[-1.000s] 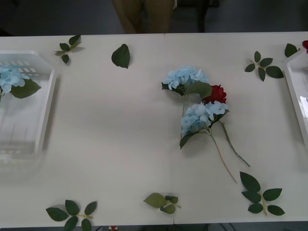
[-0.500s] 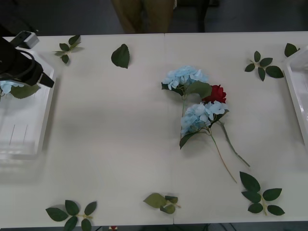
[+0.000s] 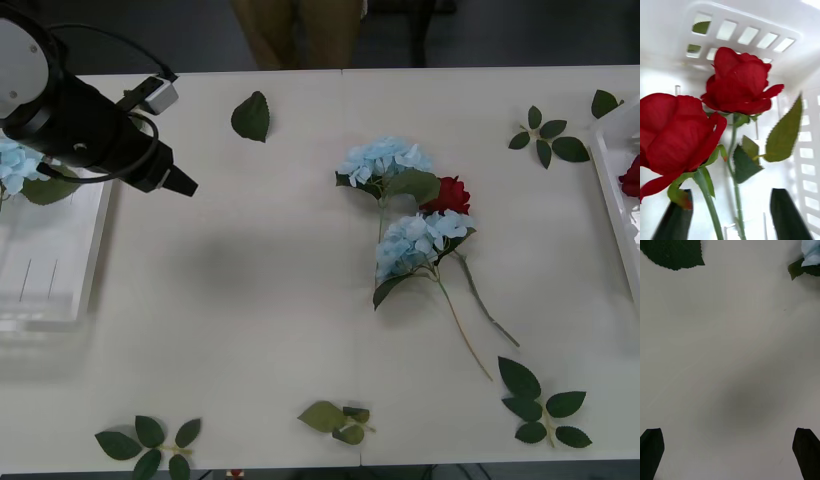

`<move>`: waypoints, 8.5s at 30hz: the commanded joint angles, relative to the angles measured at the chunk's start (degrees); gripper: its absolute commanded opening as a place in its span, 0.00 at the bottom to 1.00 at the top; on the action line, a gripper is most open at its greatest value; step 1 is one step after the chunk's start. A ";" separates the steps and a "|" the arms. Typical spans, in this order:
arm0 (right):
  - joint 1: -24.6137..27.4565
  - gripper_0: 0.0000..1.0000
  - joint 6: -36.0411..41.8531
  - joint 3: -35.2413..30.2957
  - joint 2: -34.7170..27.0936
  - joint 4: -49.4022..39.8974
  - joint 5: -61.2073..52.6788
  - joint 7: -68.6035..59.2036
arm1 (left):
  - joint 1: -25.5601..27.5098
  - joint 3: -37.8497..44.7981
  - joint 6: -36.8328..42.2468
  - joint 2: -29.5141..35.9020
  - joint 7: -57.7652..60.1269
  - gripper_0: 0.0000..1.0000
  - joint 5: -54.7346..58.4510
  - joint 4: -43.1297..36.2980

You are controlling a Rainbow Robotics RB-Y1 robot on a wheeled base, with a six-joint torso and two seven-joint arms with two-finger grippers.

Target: Place the red flowers into the right box and the blue flowers into the left box. If a person shows an open palm, hand one flower to the person first, then continue sorting.

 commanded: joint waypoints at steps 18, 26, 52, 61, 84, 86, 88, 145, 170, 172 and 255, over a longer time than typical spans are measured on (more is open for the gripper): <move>9.53 0.81 3.75 16.78 -9.02 -25.87 -40.03 1.09 | 18.80 15.35 1.10 -13.87 -50.15 1.00 31.29 -4.87; 10.24 0.81 -18.93 38.32 -14.39 -23.85 -43.63 0.39 | 20.39 16.75 7.08 -15.28 -50.15 1.00 33.31 -4.87; 5.05 0.94 -17.26 40.43 0.29 -23.85 -33.88 1.09 | 19.51 13.06 -6.55 -15.46 -50.15 1.00 37.09 -4.78; 3.73 0.68 -17.26 40.34 1.87 -20.60 -25.18 1.00 | 19.60 13.06 -6.99 -15.37 -50.15 1.00 37.79 -4.69; 4.79 0.00 -18.14 36.38 -0.76 -19.89 -25.61 0.57 | 19.60 13.06 -6.99 -15.37 -50.15 1.00 37.79 -4.69; 6.10 0.00 -17.61 32.43 -1.73 -21.83 -29.04 0.74 | 19.60 13.06 -6.99 -15.37 -50.15 1.00 37.79 -4.69; 7.16 0.00 -14.98 28.38 -2.08 -23.59 -31.50 0.48 | 19.60 13.06 -6.99 -15.37 -50.15 1.00 37.79 -4.69; -3.12 0.00 5.15 25.22 26.48 -63.49 10.68 -40.92 | 19.60 13.06 -6.99 -15.37 -50.15 1.00 37.79 -4.69; -5.58 0.83 3.75 25.57 26.48 -59.88 13.23 -44.70 | 19.60 13.06 -6.99 -15.37 -50.15 1.00 37.79 -4.69; -5.58 0.87 3.75 25.48 26.48 -59.80 13.06 -44.79 | 19.60 13.06 -6.99 -15.37 -50.15 1.00 37.79 -4.69; 10.76 0.00 -5.92 45.44 -1.29 -37.12 -14.54 -5.41 | 19.60 13.06 -6.99 -15.37 -50.15 1.00 37.79 -4.69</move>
